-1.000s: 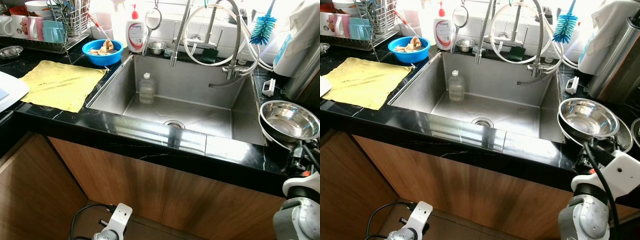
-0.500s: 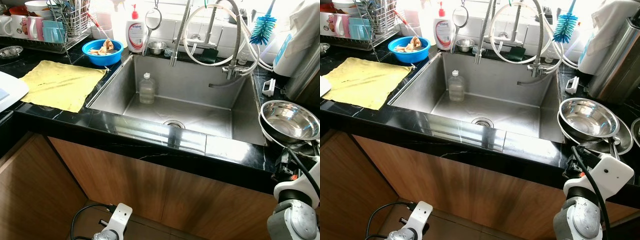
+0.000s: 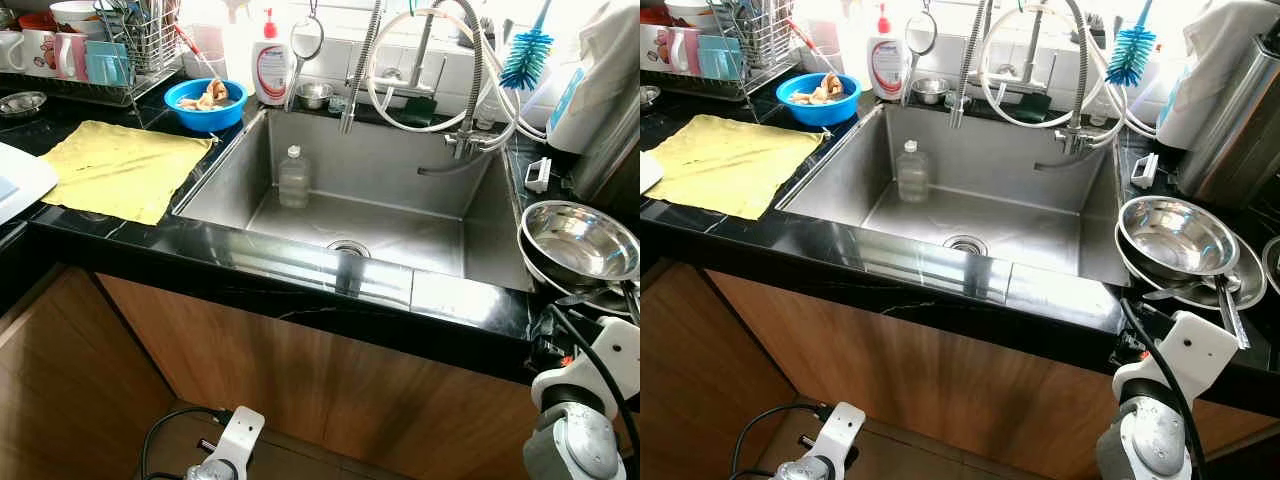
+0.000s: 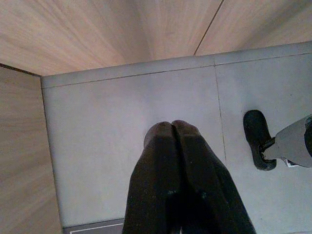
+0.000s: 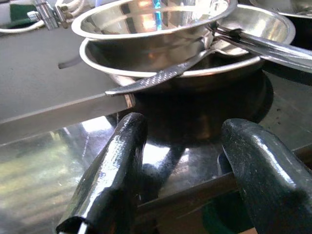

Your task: Kitchen organization

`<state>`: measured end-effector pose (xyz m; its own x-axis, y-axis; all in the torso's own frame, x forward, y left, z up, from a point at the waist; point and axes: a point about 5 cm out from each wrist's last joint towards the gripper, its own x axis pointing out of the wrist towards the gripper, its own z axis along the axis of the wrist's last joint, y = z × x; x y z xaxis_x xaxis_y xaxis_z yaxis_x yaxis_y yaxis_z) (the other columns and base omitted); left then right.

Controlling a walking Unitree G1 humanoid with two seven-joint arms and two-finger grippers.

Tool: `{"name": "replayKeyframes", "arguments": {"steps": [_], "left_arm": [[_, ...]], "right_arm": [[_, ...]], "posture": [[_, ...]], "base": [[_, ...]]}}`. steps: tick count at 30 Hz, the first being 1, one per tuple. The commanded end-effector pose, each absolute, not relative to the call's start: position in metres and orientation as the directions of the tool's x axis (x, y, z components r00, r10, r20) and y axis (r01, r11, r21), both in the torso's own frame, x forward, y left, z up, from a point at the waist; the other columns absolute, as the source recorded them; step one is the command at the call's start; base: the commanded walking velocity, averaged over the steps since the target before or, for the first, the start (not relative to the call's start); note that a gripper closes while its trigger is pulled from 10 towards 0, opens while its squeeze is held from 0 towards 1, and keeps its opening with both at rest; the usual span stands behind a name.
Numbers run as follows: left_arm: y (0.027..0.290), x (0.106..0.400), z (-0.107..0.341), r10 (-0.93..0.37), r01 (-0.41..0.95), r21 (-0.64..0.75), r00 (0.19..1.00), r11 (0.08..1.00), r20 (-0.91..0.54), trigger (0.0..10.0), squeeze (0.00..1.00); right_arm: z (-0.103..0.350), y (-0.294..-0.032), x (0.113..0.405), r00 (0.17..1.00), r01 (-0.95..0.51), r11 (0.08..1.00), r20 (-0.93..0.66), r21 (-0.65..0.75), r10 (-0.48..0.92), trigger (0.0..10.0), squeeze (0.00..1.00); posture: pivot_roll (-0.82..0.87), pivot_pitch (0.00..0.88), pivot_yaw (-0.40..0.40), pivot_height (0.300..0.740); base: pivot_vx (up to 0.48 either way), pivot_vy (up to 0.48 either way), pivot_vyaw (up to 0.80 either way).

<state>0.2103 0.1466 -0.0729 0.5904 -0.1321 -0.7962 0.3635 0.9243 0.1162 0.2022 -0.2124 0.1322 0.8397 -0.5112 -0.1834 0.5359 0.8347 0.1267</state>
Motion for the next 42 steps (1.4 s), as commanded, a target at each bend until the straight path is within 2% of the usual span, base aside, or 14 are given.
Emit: {"name": "replayKeyframes", "arguments": {"steps": [1, 4, 9, 16, 26, 37, 41, 42], "left_arm": [[0.146, 0.207, -0.075, -0.130, 0.362, 0.110, 0.578, 0.926, -0.806, 10.0, 0.00], [0.146, 0.207, -0.075, -0.131, 0.362, 0.109, 0.578, 0.926, -0.806, 10.0, 0.00], [0.146, 0.207, -0.075, -0.132, 0.363, 0.108, 0.577, 0.925, -0.806, 10.0, 0.00], [0.146, 0.207, -0.075, -0.132, 0.365, 0.109, 0.575, 0.925, -0.807, 10.0, 0.00], [0.146, 0.207, -0.075, -0.134, 0.367, 0.108, 0.575, 0.924, -0.807, 10.0, 0.00], [0.146, 0.207, -0.075, -0.135, 0.369, 0.108, 0.574, 0.923, -0.808, 10.0, 0.00], [0.146, 0.207, -0.075, -0.134, 0.370, 0.109, 0.574, 0.923, -0.808, 10.0, 0.00], [0.146, 0.207, -0.075, -0.134, 0.369, 0.109, 0.574, 0.923, -0.808, 10.0, 0.00]], "right_arm": [[0.129, -0.209, 0.199, 0.824, 0.556, 0.822, -0.214, 0.121, -0.525, 10.0, 0.00], [0.129, -0.210, 0.198, 0.817, 0.565, 0.817, -0.211, 0.116, -0.536, 10.0, 0.00], [0.124, -0.217, 0.184, 0.733, 0.667, 0.741, -0.240, 0.070, -0.637, 10.0, 0.00], [0.128, -0.225, 0.177, 0.686, 0.719, 0.692, -0.211, 0.056, -0.696, 10.0, 0.00], [0.134, -0.234, 0.163, 0.565, 0.822, 0.569, -0.169, 0.029, -0.807, 10.0, 0.00], [0.135, -0.234, 0.165, 0.559, 0.828, 0.559, -0.158, 0.052, -0.814, 10.0, 0.00], [0.136, -0.232, 0.171, 0.601, 0.799, 0.596, -0.148, 0.081, -0.785, 10.0, 0.00], [0.139, -0.227, 0.176, 0.642, 0.767, 0.634, -0.136, 0.099, -0.755, 10.0, 0.00]], "posture": [[-0.02, 0.026, -0.053, 0.740], [-0.02, 0.026, -0.053, 0.740], [-0.02, 0.028, -0.054, 0.740], [-0.02, 0.030, -0.053, 0.740], [-0.02, 0.034, -0.050, 0.740], [-0.02, 0.037, -0.050, 0.740], [-0.02, 0.036, -0.050, 0.740], [-0.02, 0.036, -0.050, 0.740]], "base": [[0.000, 0.000, 0.00], [0.000, 0.000, 0.00], [0.000, 0.000, 0.00], [0.000, 0.000, 0.00], [0.000, 0.000, 0.00], [0.000, 0.000, 0.00], [0.000, 0.000, 0.00], [0.000, 0.000, 0.00]]}}
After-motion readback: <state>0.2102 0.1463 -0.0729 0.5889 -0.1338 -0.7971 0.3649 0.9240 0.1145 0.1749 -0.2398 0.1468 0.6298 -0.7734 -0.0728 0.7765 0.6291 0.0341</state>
